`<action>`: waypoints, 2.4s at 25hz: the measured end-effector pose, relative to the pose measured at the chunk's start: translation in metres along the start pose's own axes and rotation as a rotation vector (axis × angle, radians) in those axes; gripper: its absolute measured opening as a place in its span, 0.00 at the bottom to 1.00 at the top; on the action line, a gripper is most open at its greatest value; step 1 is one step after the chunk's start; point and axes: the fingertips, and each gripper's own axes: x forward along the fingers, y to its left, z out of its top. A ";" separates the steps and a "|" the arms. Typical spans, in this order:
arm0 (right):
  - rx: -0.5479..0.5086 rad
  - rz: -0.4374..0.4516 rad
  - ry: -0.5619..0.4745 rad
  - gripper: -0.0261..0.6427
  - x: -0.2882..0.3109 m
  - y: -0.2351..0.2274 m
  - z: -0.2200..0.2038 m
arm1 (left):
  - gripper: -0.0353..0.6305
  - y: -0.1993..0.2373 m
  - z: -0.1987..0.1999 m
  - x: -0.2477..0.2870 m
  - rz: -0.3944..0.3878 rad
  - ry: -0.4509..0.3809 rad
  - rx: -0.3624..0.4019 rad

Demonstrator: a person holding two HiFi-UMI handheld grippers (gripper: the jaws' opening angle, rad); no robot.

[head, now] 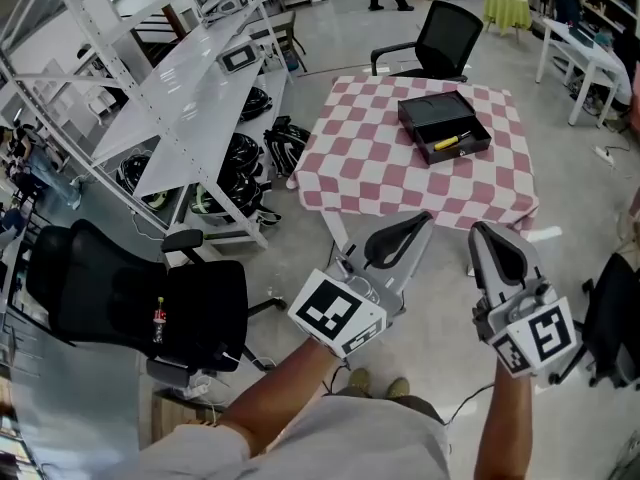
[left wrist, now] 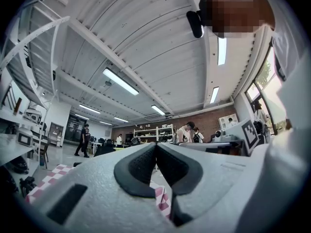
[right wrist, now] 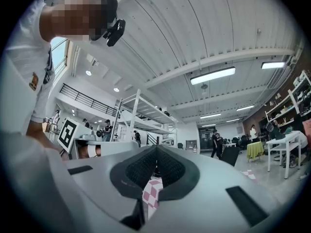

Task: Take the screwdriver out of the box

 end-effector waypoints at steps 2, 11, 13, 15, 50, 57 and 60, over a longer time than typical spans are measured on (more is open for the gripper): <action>-0.006 0.008 -0.001 0.06 -0.002 -0.005 0.002 | 0.07 -0.002 0.000 0.005 0.003 -0.001 0.005; -0.001 0.032 -0.018 0.06 -0.018 -0.033 0.004 | 0.07 -0.016 -0.003 0.033 0.026 0.008 0.036; 0.001 0.038 -0.020 0.06 -0.022 -0.038 0.003 | 0.07 -0.018 -0.005 0.037 0.037 0.009 0.041; 0.002 0.043 -0.019 0.06 -0.026 -0.043 0.001 | 0.07 -0.020 -0.006 0.039 0.049 0.011 0.045; -0.019 0.012 0.035 0.06 0.077 -0.163 -0.036 | 0.07 0.105 -0.050 0.144 0.046 0.010 0.021; -0.028 -0.012 0.041 0.06 0.131 -0.200 -0.048 | 0.07 0.166 -0.061 0.179 0.033 0.014 0.026; -0.039 -0.027 0.049 0.06 0.151 -0.215 -0.052 | 0.08 0.190 -0.063 0.192 0.025 0.004 0.020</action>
